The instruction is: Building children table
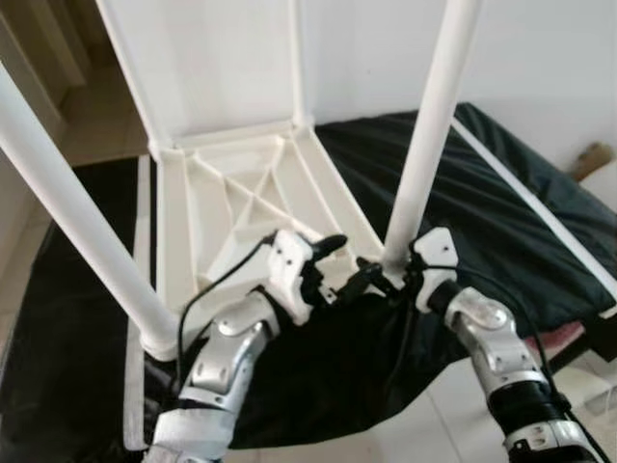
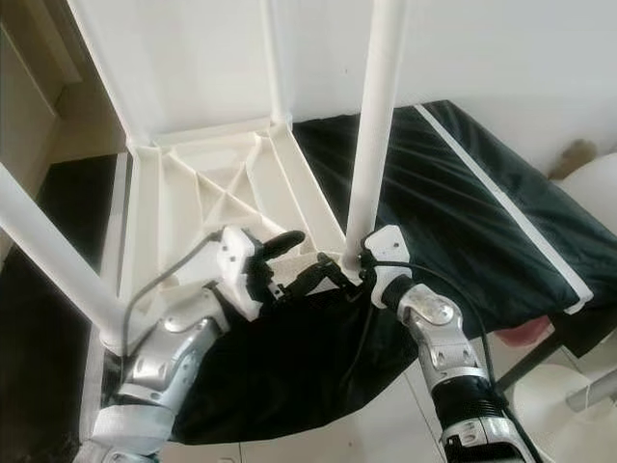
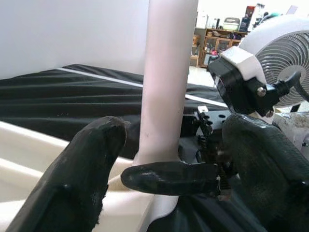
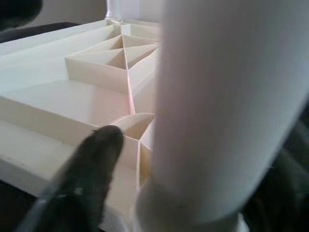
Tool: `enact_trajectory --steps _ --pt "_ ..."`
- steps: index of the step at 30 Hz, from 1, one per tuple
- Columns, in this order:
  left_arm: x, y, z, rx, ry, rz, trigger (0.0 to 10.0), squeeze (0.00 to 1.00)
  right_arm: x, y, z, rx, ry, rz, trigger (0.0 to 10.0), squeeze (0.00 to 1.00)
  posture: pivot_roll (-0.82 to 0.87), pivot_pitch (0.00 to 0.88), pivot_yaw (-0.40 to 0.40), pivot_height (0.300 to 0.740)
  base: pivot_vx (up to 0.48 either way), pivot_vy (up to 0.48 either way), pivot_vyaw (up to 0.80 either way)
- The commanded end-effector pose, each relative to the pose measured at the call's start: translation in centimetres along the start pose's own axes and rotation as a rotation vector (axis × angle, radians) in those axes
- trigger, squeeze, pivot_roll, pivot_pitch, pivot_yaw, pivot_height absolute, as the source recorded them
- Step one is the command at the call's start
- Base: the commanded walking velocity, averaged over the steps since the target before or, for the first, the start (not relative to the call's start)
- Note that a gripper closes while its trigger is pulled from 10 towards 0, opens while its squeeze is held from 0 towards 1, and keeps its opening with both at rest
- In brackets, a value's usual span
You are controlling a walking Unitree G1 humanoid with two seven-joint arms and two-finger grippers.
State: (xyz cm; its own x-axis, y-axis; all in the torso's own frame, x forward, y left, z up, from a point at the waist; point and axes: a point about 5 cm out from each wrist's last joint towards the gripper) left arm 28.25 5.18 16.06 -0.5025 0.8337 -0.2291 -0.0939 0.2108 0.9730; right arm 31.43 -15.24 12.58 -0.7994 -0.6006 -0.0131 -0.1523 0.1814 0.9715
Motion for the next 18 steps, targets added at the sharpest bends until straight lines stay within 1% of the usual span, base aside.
enact_trajectory --steps 1,11,12,14,15,16,18 --pt "-0.10 0.23 -0.07 -0.004 -0.003 -0.005 10.0 0.00 -0.09 -0.70 0.81 -0.007 0.055 0.029 0.0 0.00 0.00 0.000 0.023 0.740 0.000 0.000 0.00" --pt "-0.16 0.42 0.20 -0.004 0.013 -0.017 10.0 0.00 0.32 -1.45 0.71 -0.034 0.075 0.057 0.0 0.00 0.00 0.000 0.009 0.740 0.000 0.000 0.00" --pt "-0.16 0.51 0.14 0.003 0.015 -0.024 10.0 0.00 0.33 -1.49 0.80 -0.043 0.060 0.055 10.0 0.00 0.00 0.001 0.009 0.740 0.000 0.000 0.00" --pt "-0.16 0.57 0.08 0.008 0.016 -0.028 10.0 0.00 0.34 -1.50 0.87 -0.050 0.049 0.053 10.0 0.00 0.00 0.001 0.009 0.740 0.000 0.000 0.00" --pt "-0.16 0.54 -0.05 0.011 0.014 -0.029 10.0 0.00 0.35 -1.55 0.89 -0.061 0.006 0.048 10.0 0.00 0.00 0.003 0.011 0.740 0.000 0.000 0.00" --pt "-0.16 0.54 -0.05 0.011 0.014 -0.029 10.0 0.00 0.35 -1.55 0.89 -0.061 0.006 0.048 10.0 0.00 0.00 0.003 0.011 0.740 0.000 0.000 0.00" --pt "-0.14 0.47 -0.25 0.011 0.011 -0.026 10.0 0.00 0.41 -1.66 0.94 -0.060 -0.059 0.043 10.0 0.00 0.00 0.007 0.010 0.740 0.000 0.000 0.00"
Point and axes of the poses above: a point about 5 cm out from each wrist's last joint towards the gripper, its own x axis pointing back from the gripper into the wrist, its own y axis along the axis of the wrist's last joint, z = x × y, and after that the axes turned 3 degrees about x, right-handed
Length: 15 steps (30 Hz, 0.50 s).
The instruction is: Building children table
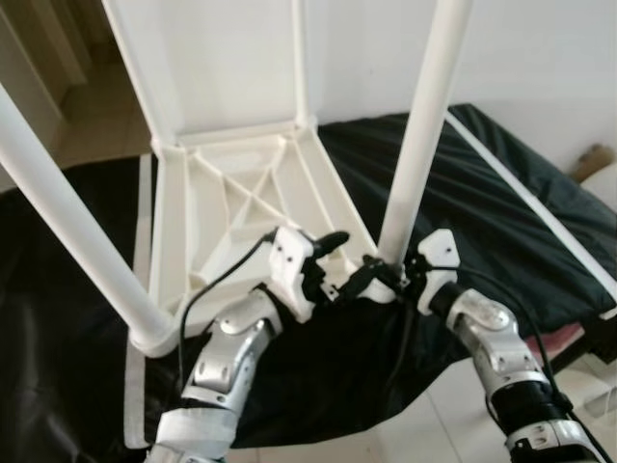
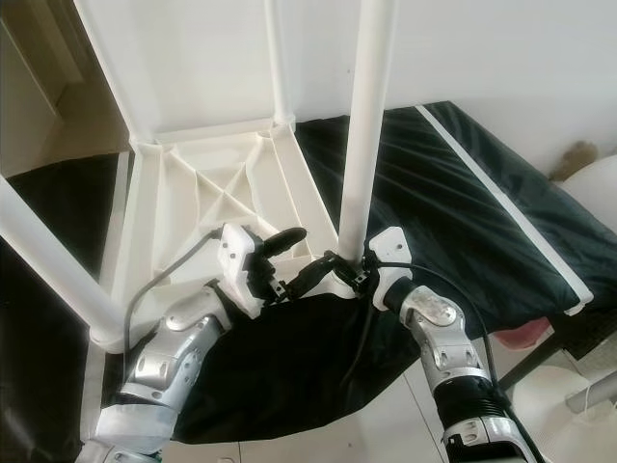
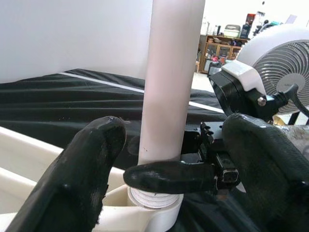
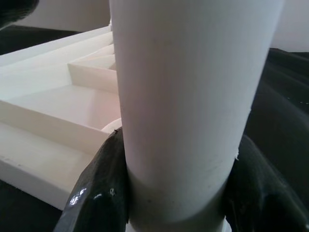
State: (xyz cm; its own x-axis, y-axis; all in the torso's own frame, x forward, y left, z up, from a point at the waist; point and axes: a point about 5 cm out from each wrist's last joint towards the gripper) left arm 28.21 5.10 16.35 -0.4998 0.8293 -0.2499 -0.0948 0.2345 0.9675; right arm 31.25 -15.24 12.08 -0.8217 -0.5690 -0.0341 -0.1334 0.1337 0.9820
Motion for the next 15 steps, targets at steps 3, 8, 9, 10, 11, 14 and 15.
enact_trajectory --steps 3,8,9,10,11,14,15 --pt "0.2 0.3 -0.1 -0.002 0.013 -0.003 10.0 0.00 0.4 -1.7 0.7 -0.034 -0.138 0.057 10.0 0.00 0.00 0.017 0.011 0.740 0.000 0.000 0.00" --pt "0.5 0.3 0.1 -0.003 0.020 0.002 10.0 0.00 0.7 -1.9 0.8 -0.043 -0.219 0.055 10.0 0.00 0.00 0.022 0.012 0.740 0.000 0.000 0.00" --pt "0.5 0.3 0.1 -0.003 0.020 0.002 10.0 0.00 0.7 -1.9 0.8 -0.043 -0.219 0.055 10.0 0.00 0.00 0.022 0.012 0.740 0.000 0.000 0.00" --pt "0.6 0.2 0.1 -0.002 0.021 0.006 10.0 0.00 0.9 -2.0 0.8 -0.053 -0.266 0.057 10.0 0.00 -0.01 0.029 0.011 0.740 0.000 0.000 0.00" --pt "0.7 0.1 0.2 -0.002 0.022 0.009 10.0 0.00 1.1 -1.9 1.0 -0.063 -0.305 0.050 10.0 0.00 -0.01 0.034 0.010 0.740 0.000 0.000 0.00" --pt "0.7 0.1 0.2 -0.003 0.022 0.011 10.0 0.00 1.2 -1.8 1.2 -0.077 -0.358 0.045 10.0 0.00 -0.01 0.040 0.008 0.740 0.000 0.000 0.00" --pt "0.8 0.1 0.2 -0.003 0.022 0.013 10.0 0.00 1.4 -1.8 1.3 -0.092 -0.400 0.042 10.0 0.00 -0.01 0.043 0.007 0.740 0.000 0.000 0.00"
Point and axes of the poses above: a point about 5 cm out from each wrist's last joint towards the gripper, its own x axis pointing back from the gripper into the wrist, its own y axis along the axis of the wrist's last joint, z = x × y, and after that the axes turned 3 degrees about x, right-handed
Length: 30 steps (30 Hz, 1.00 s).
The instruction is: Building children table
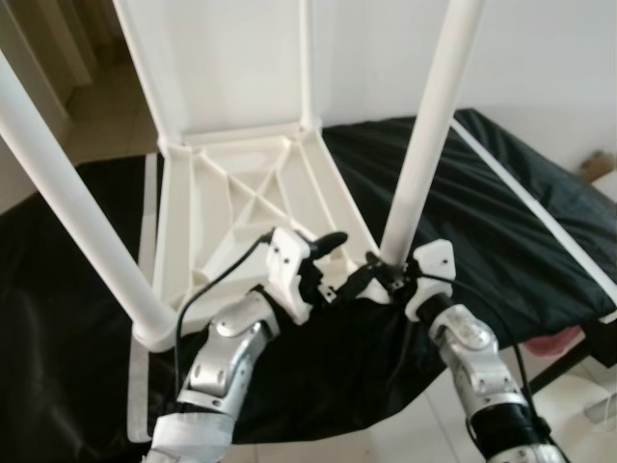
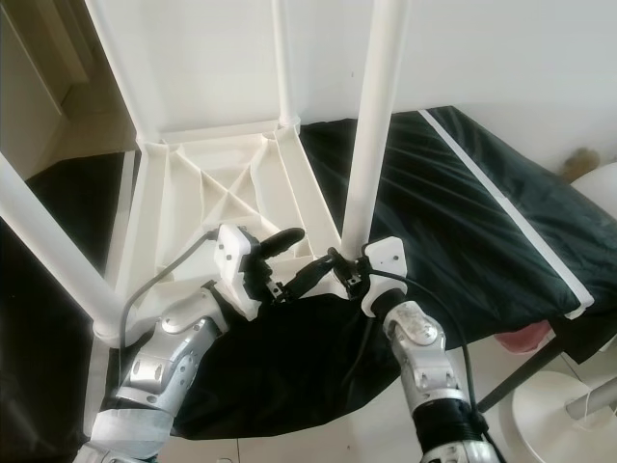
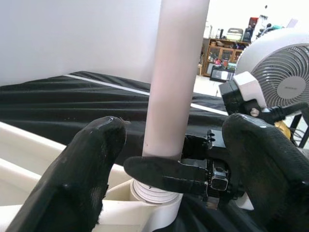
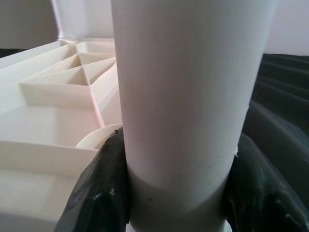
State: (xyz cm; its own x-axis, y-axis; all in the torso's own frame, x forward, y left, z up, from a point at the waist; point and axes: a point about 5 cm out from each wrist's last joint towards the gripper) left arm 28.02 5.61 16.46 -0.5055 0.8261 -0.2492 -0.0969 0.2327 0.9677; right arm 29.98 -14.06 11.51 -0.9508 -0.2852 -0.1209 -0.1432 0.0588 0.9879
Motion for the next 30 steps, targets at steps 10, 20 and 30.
enact_trajectory --steps 10,20,30 --pt "0.5 -0.1 -0.2 0.011 0.021 0.011 10.0 0.00 2.6 -2.2 0.1 -0.039 -0.363 0.137 10.0 0.00 -0.01 0.073 0.008 0.740 0.000 0.000 0.00" --pt "0.6 0.2 0.0 0.006 0.021 0.012 10.0 0.00 2.8 -1.9 1.3 -0.054 -0.403 0.143 10.0 0.00 -0.01 0.075 0.011 0.740 0.000 0.000 0.00" --pt "0.6 0.4 -0.2 0.005 0.018 0.010 10.0 0.00 2.5 -1.6 1.6 -0.059 -0.419 0.140 10.0 0.00 0.00 0.066 0.016 0.740 0.000 0.000 0.00"
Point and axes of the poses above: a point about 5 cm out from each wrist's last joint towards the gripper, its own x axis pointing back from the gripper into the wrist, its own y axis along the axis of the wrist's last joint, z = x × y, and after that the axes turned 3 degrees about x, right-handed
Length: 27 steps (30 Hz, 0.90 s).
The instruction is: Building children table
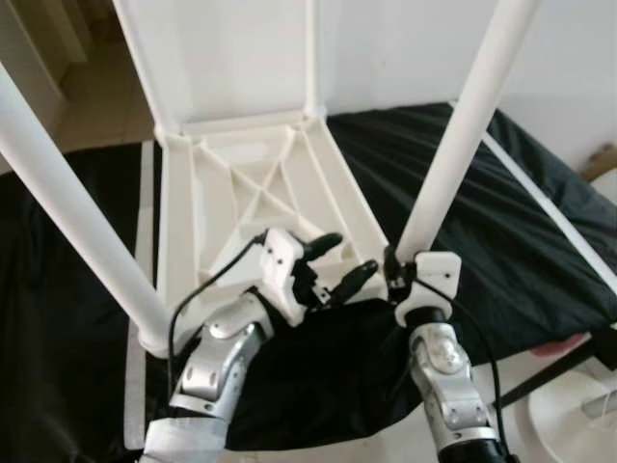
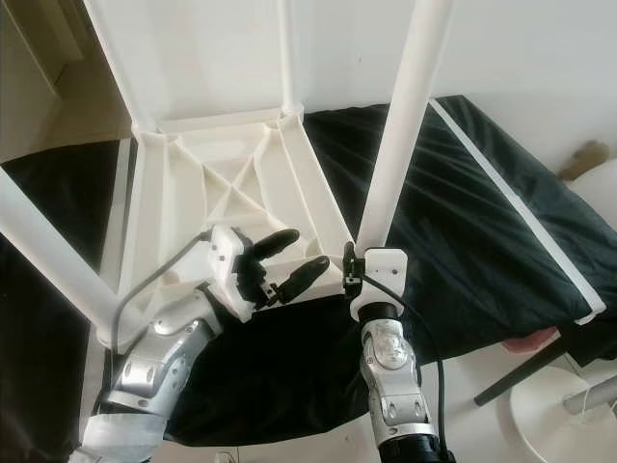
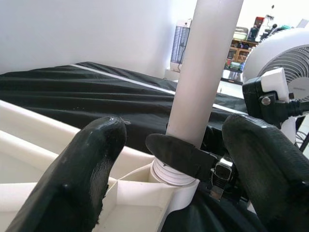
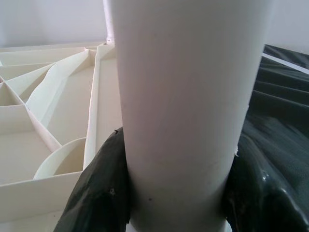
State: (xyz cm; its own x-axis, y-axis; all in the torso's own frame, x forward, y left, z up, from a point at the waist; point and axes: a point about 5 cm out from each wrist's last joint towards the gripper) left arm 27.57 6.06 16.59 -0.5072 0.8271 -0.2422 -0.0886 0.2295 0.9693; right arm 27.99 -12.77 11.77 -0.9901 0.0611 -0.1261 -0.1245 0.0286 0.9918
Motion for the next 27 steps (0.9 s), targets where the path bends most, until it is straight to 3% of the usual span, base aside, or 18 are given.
enact_trajectory --steps 1,2,3,13,14,15,19,23,27 --pt "0.0 0.1 0.0 0.000 0.016 0.002 10.0 0.00 0.8 -2.1 -0.5 -0.003 -0.069 0.118 10.0 0.00 0.00 0.066 0.018 0.740 0.000 0.000 0.00" --pt "0.0 0.2 0.0 -0.001 0.015 0.001 10.0 0.00 0.8 -2.0 -0.4 0.004 -0.057 0.110 10.0 0.08 0.00 0.066 0.018 0.740 0.000 0.000 0.00" --pt "-0.1 0.2 -0.1 0.000 0.011 0.001 10.0 0.00 0.8 -1.8 -0.2 -0.002 -0.027 0.087 10.0 1.00 0.00 0.059 0.023 0.740 0.000 0.000 0.00" --pt "-0.6 0.5 -0.3 0.002 -0.015 -0.008 10.0 0.00 0.5 -0.6 -0.7 -0.021 0.163 0.004 10.0 1.00 -0.01 0.051 0.040 0.740 0.000 0.000 0.00" --pt "-0.6 0.5 -0.3 -0.001 -0.019 -0.006 10.0 0.00 0.5 -0.6 -0.7 -0.017 0.200 0.003 10.0 0.73 -0.01 0.044 0.040 0.740 0.000 0.000 0.00" --pt "-0.7 0.6 -0.3 0.001 -0.022 -0.008 10.0 0.00 0.5 -0.5 -1.0 -0.009 0.228 -0.001 10.0 0.00 -0.01 0.050 0.043 0.740 0.000 0.000 0.00" --pt "-0.7 0.6 -0.4 0.005 -0.030 -0.008 10.0 0.00 0.5 -0.5 -1.3 -0.008 0.266 0.001 10.0 0.00 -0.01 0.051 0.041 0.740 0.000 0.000 0.00" --pt "-0.8 0.8 -0.3 -0.014 -0.030 -0.006 10.0 0.00 0.1 -0.3 -2.2 0.015 0.380 0.000 10.0 0.00 0.00 0.048 0.036 0.740 0.000 0.000 0.00" --pt "-0.8 0.7 -0.4 -0.061 -0.033 0.015 10.0 0.00 -1.4 0.5 -3.5 0.079 0.542 -0.011 10.0 0.00 0.04 0.029 0.033 0.740 0.000 0.000 0.00"
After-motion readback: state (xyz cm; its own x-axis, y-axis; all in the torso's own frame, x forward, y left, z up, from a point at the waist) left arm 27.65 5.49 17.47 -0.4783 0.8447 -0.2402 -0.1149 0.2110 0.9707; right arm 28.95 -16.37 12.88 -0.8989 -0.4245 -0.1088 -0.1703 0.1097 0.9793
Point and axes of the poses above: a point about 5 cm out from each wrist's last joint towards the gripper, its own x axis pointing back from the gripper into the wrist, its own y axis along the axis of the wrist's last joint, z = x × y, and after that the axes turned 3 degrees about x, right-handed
